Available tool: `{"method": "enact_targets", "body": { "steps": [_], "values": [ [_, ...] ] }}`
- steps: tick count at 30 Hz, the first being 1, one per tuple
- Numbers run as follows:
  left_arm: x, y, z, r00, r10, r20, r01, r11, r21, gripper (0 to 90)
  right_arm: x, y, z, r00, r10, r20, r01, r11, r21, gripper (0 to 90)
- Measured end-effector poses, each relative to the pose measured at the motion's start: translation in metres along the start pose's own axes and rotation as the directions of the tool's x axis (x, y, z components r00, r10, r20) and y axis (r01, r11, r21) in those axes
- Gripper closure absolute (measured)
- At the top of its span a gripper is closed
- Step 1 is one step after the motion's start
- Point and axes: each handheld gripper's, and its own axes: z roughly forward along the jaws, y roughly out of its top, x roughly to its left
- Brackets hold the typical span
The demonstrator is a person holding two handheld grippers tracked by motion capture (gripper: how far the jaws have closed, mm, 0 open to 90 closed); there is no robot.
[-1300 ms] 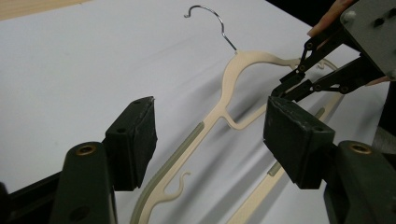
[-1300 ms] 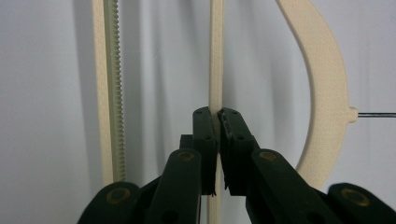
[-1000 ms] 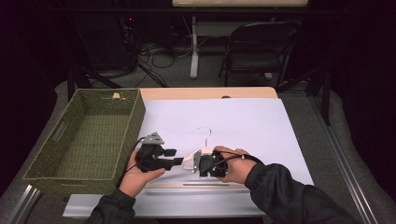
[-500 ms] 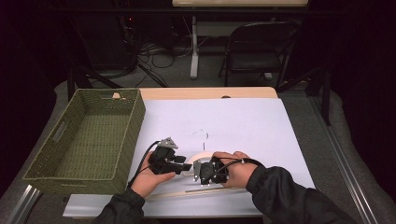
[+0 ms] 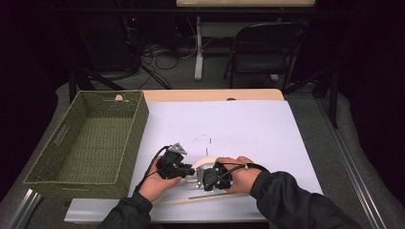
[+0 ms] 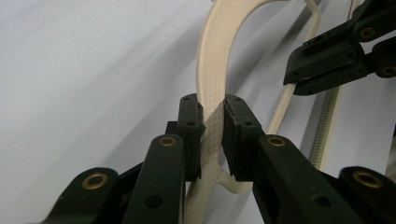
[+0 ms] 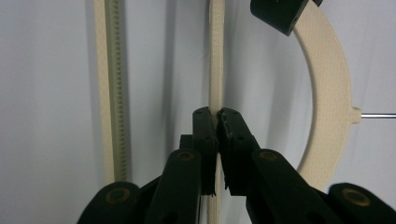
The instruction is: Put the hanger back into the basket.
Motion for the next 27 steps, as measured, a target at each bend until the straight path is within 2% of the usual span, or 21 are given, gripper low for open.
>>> {"method": "enact_targets", "body": {
  "steps": [2,7,9,10,11,12,13,14,15,17,18,20,21,22,23,24,25,26,27],
  "values": [
    [-0.001,-0.001,0.0,0.9998,0.009,-0.016,-0.009,1.0,0.001,78.4,-0.001,0.0,0.001,0.9999,0.009,-0.005,-0.009,1.0,-0.003,85.4],
    [-0.001,-0.003,0.0,0.9998,0.012,-0.014,-0.012,0.9999,-0.004,78.7,-0.002,-0.001,0.003,0.9993,0.03,-0.022,-0.031,0.999,-0.013,84.8],
    [-0.001,-0.003,0.0,0.9998,0.016,-0.012,-0.016,0.9999,-0.003,78.7,-0.004,-0.002,0.003,0.9971,0.062,-0.044,-0.063,0.998,-0.021,83.3],
    [-0.001,-0.003,0.0,0.9998,0.016,-0.012,-0.016,0.9999,-0.003,78.7,-0.004,-0.002,0.003,0.9971,0.062,-0.044,-0.063,0.998,-0.021,83.3],
    [-0.001,-0.003,-0.001,0.9998,0.019,-0.003,-0.019,0.9998,-0.005,78.8,-0.007,-0.005,0.001,0.9899,0.119,-0.077,-0.123,0.991,-0.047,80.4],
    [-0.001,-0.003,-0.001,0.9998,0.019,-0.003,-0.019,0.9998,-0.005,78.8,-0.007,-0.005,0.001,0.9899,0.119,-0.077,-0.123,0.991,-0.047,80.4],
    [-0.002,-0.003,-0.001,0.9997,0.022,-0.013,-0.022,0.9997,-0.008,78.8,-0.016,-0.011,-0.006,0.9747,0.192,-0.114,-0.202,0.977,-0.075,77.7],
    [-0.002,-0.003,-0.001,0.9997,0.021,-0.015,-0.022,0.9997,-0.009,78.8,-0.02,-0.015,-0.01,0.9657,0.232,-0.118,-0.243,0.966,-0.091,77.8],
    [-0.002,-0.003,-0.002,0.9996,0.025,-0.016,-0.025,0.9997,-0.005,78.8,-0.025,-0.019,-0.013,0.961,0.252,-0.113,-0.264,0.959,-0.104,77.8],
    [-0.003,-0.003,-0.002,0.9996,0.023,-0.016,-0.023,0.9997,-0.008,78.8,-0.037,-0.031,-0.02,0.9277,0.356,-0.112,-0.369,0.921,-0.125,76.0],
    [-0.003,-0.003,-0.002,0.9996,0.023,-0.016,-0.023,0.9997,-0.009,78.8,-0.042,-0.036,-0.022,0.913,0.393,-0.109,-0.405,0.906,-0.127,75.4],
    [-0.003,-0.003,-0.002,0.9996,0.023,-0.016,-0.024,0.9997,-0.009,78.8,-0.048,-0.044,-0.024,0.8898,0.446,-0.095,-0.456,0.88,-0.132,72.4],
    [-0.003,-0.003,-0.002,0.9996,0.027,-0.009,-0.027,0.9996,-0.012,78.9,-0.052,-0.049,-0.023,0.8794,0.468,-0.087,-0.476,0.87,-0.126,70.2],
    [-0.003,-0.003,-0.002,0.9996,0.027,-0.009,-0.027,0.9996,-0.012,78.8,-0.052,-0.049,-0.023,0.8794,0.468,-0.087,-0.476,0.87,-0.126,70.2],
    [-0.003,-0.003,-0.003,0.9996,0.027,-0.009,-0.027,0.9995,-0.014,78.8,-0.054,-0.051,-0.021,0.8637,0.498,-0.08,-0.504,0.854,-0.126,67.5],
    [-0.003,-0.003,-0.003,0.9996,0.027,-0.009,-0.027,0.9995,-0.014,78.8,-0.054,-0.051,-0.021,0.8637,0.498,-0.08,-0.504,0.854,-0.126,67.5],
    [-0.004,-0.003,-0.003,0.9995,0.03,-0.009,-0.03,0.9994,-0.016,78.9,-0.055,-0.051,-0.017,0.8492,0.517,-0.108,-0.527,0.84,-0.127,66.5],
    [-0.004,-0.003,-0.003,0.9995,0.03,-0.009,-0.03,0.9994,-0.016,78.9,-0.055,-0.05,-0.014,0.8452,0.521,-0.117,-0.533,0.837,-0.122,65.8],
    [-0.004,-0.004,-0.004,0.9995,0.03,-0.008,-0.03,0.9994,-0.018,78.9,-0.055,-0.049,-0.01,0.8454,0.521,-0.118,-0.533,0.839,-0.114,65.5]
  ]
}}
